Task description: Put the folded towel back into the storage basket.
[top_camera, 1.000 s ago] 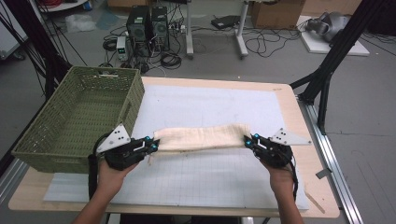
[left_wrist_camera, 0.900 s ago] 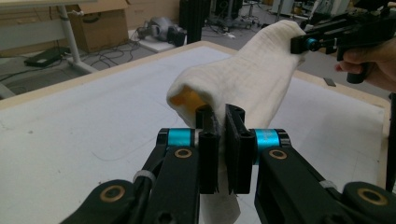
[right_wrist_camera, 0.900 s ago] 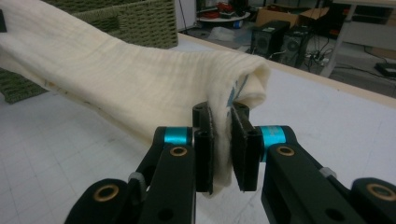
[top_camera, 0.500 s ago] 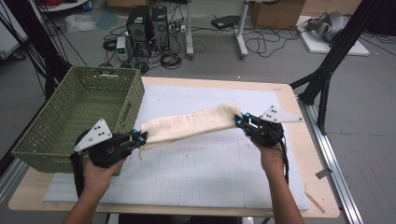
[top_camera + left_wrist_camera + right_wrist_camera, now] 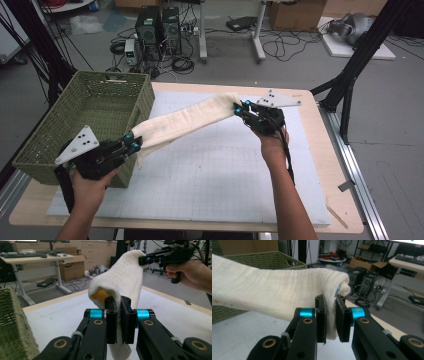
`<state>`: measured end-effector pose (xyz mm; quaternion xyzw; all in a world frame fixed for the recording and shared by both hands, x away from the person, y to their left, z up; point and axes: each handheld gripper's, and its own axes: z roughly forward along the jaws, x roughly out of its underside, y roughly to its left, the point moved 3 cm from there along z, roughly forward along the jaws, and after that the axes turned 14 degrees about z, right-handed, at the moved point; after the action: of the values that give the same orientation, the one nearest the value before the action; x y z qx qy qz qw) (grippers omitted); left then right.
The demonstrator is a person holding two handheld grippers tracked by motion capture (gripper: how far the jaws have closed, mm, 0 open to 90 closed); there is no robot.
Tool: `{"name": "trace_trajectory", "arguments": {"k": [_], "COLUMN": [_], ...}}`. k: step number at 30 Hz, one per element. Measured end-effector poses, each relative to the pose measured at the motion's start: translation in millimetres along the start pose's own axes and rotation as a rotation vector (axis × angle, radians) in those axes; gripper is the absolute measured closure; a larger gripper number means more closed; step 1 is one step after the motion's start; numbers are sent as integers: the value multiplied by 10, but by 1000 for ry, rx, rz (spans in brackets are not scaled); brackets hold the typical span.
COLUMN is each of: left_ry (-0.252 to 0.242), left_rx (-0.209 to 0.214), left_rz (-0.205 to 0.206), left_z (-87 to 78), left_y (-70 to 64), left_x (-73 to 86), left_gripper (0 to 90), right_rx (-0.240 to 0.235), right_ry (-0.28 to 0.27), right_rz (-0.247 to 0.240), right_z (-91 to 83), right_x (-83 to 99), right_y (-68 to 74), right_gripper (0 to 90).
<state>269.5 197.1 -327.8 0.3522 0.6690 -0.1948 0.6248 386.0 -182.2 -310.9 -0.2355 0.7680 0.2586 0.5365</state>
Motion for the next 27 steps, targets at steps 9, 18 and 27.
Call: {"name": "trace_trajectory", "arguments": {"k": [9,18,27], "left_ry": [-15,-32,-35], "left_rx": [-38,-91,-159], "left_rz": [-5,-11,0], "left_z": [-160,-349,-543], "left_y": [62,158,255], "left_x": [-23,-42,-54], "left_gripper": [846,846,846], "right_rx": [-23,-54,-74], "right_ry": [-6,-13,-23], "right_rz": [-2,-36,-61], "right_z": [236,479,755], "right_x": [-102,-301,-510], "right_y": [105,257,425], "right_gripper": [813,814,815]}}
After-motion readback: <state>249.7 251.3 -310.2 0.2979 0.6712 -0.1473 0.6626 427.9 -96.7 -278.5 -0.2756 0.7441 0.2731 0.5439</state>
